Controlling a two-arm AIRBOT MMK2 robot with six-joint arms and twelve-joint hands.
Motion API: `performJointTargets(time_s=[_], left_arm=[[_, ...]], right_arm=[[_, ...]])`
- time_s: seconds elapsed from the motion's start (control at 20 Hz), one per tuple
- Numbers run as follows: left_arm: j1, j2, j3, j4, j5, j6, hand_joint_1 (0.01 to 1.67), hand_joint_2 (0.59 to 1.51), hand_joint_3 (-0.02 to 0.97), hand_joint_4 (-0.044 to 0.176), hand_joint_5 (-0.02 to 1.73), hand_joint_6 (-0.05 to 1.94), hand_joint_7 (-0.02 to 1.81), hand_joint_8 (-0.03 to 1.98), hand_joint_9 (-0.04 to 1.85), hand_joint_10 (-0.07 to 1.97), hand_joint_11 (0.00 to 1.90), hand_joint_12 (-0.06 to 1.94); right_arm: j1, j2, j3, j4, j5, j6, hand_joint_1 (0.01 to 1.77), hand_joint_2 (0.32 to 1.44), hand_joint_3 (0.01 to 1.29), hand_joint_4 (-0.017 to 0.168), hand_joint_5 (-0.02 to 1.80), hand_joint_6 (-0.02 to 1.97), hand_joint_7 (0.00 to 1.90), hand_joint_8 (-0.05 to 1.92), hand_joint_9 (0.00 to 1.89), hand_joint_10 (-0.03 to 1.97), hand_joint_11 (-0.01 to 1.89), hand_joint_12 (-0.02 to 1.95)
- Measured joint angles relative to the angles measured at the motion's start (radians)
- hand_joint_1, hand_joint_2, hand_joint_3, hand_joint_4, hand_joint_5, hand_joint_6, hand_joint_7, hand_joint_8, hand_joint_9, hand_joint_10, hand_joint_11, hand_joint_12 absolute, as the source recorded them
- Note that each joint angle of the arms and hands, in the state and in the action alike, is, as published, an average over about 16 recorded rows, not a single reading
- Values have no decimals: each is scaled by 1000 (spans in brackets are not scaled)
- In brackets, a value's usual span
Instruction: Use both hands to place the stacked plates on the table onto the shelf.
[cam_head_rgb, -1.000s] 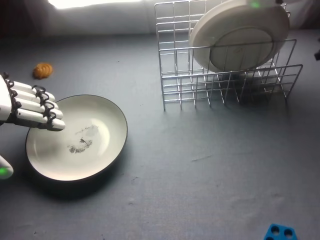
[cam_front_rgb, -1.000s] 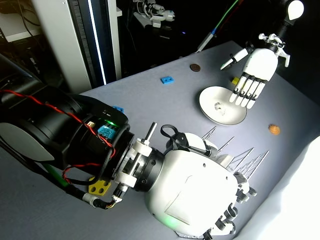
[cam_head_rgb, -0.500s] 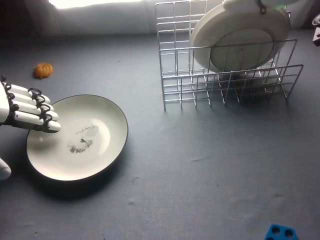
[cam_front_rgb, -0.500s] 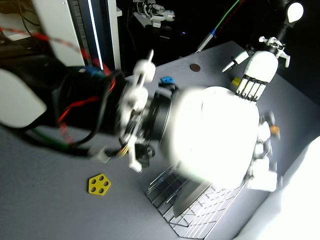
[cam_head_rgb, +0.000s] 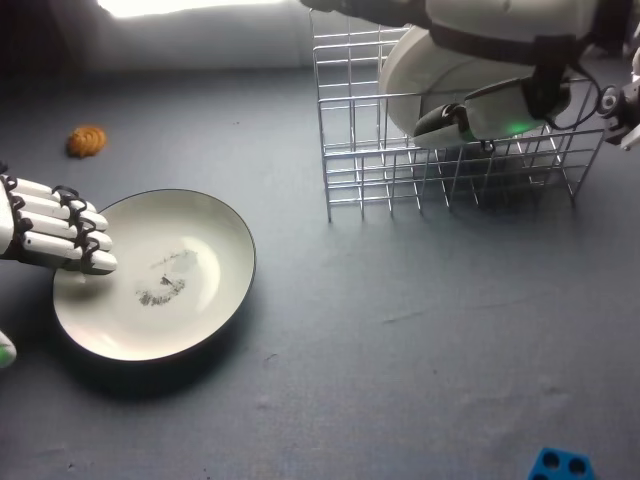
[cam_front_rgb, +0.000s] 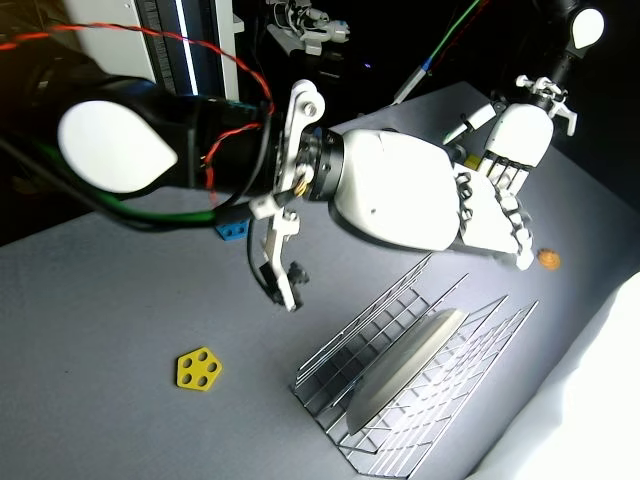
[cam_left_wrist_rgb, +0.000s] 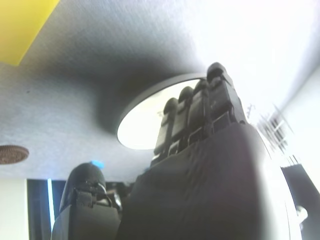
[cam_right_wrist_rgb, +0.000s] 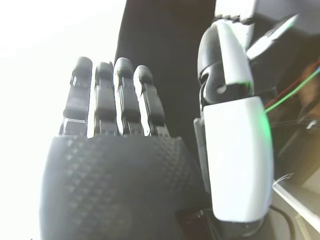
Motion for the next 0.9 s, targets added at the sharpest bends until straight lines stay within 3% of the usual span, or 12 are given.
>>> performJointTargets(time_s=[0.3,0.6,0.9], left_arm=[[45,-6,6,-24,8,0,15,1100,17,-1,10,-6,15,-11,-22,-37,17,2],[89,-9,8,-56,14,-2,15,1102,17,-4,-2,-19,10,-10,-25,-41,18,15],[124,-11,9,-91,18,-7,15,1106,18,-7,-11,-30,4,-9,-25,-45,19,25]], right_arm=[[-38,-1,-101,167,-19,-261,1137,1038,13,5,29,26,21,12,18,-5,14,16],[-77,-20,-170,299,-8,-459,1200,1022,13,3,20,26,11,12,21,-17,18,4],[-114,-87,-179,377,16,-595,1249,1018,13,1,20,26,13,12,22,-17,21,3]])
